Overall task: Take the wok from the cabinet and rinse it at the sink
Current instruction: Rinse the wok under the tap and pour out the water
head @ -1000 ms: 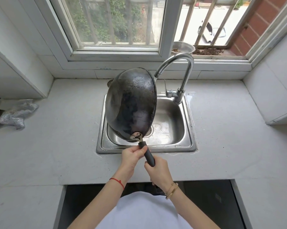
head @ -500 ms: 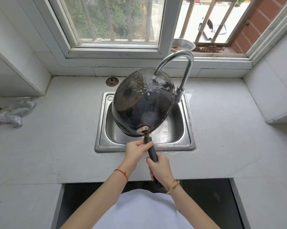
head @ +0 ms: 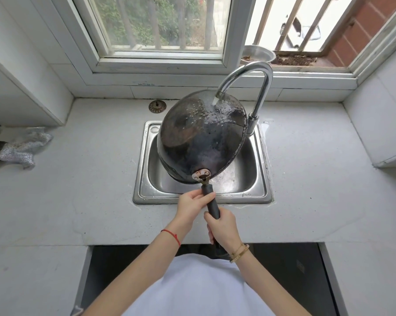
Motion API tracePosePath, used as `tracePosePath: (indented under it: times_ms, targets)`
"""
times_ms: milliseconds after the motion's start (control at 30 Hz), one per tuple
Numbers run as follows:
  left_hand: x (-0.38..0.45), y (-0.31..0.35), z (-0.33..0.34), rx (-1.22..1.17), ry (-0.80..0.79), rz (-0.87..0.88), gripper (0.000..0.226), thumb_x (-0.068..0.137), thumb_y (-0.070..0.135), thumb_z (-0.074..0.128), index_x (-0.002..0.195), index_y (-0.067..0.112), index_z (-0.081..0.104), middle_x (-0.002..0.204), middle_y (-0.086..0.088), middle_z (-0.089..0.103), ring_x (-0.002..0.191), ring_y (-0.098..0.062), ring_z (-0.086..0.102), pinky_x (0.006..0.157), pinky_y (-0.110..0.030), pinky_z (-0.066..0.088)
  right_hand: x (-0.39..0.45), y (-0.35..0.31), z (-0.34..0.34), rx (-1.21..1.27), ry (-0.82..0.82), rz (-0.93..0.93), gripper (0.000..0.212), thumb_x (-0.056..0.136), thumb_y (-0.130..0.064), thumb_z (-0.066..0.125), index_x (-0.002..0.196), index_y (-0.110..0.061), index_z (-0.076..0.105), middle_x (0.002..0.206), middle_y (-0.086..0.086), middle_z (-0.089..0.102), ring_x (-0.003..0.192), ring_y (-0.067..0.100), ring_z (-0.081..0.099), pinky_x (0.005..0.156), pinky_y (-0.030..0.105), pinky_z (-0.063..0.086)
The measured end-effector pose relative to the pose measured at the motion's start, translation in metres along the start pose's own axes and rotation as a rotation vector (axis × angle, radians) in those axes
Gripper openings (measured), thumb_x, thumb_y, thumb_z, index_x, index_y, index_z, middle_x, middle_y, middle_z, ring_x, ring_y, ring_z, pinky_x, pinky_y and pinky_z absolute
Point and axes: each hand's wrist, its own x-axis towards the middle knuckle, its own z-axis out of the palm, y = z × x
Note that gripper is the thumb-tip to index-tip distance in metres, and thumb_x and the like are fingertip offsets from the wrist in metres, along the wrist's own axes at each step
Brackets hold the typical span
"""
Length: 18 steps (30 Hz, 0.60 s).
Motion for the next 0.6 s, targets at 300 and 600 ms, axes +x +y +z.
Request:
tracePosePath:
  times_ms: [300,600]
  targets:
    - [-0.0018,-0.0061,0.0019,0.005,-0.028,-0.02,0.019,0.081,0.016,0.078,0.099,0.013,0.074,0.091,-0.003,0.078,0.087,-0.013,0.072,0.081,-0.026,0.056,0.001,0.0,0.0006,0.0,-0.001,-0.002,0.021,0.09,-0.011,0.056,0.071,-0.004,0.057,0.052,0.015,0.054,0.036,0.021,0.053,0.043,0.035,0.049]
    - [-0.0032,-0.0052,0.004,-0.012,-0.02,-0.022,0.031,0.083,0.013,0.076,0.111,0.0,0.07,0.095,-0.01,0.076,0.09,-0.019,0.071,0.081,-0.026,0.056,0.0008,-0.0012,0.0001,-0.007,0.0,-0.002,0.02,0.09,-0.011,0.055,0.071,-0.004,0.057,0.052,0.016,0.055,0.036,0.021,0.053,0.044,0.036,0.049]
